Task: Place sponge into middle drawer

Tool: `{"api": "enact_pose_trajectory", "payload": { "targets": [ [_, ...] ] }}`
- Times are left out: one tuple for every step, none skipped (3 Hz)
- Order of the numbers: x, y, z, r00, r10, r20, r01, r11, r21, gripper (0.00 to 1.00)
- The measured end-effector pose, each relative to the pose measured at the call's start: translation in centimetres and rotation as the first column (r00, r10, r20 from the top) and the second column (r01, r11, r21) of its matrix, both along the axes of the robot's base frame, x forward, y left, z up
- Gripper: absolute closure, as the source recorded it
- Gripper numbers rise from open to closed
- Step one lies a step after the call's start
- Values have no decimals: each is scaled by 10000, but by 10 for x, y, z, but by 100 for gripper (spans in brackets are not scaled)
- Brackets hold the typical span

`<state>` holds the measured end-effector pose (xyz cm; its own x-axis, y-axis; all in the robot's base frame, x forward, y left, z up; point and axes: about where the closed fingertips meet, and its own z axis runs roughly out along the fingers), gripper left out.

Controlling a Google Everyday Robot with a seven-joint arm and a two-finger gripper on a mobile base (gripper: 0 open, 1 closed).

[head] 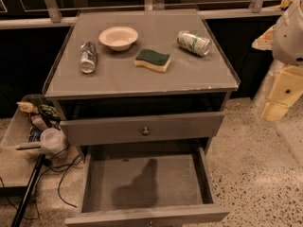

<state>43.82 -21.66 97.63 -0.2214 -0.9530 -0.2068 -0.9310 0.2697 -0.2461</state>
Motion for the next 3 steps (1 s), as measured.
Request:
{"api": "enact_pose_trajectory", "payload": {
  "targets": [
    [0,0,0,10000,0,0,0,10000,0,0],
    [6,3,5,9998,57,212,-59,10000,78,0],
    [25,13,13,9978,274,608,-312,9975,630,0]
  ]
}}
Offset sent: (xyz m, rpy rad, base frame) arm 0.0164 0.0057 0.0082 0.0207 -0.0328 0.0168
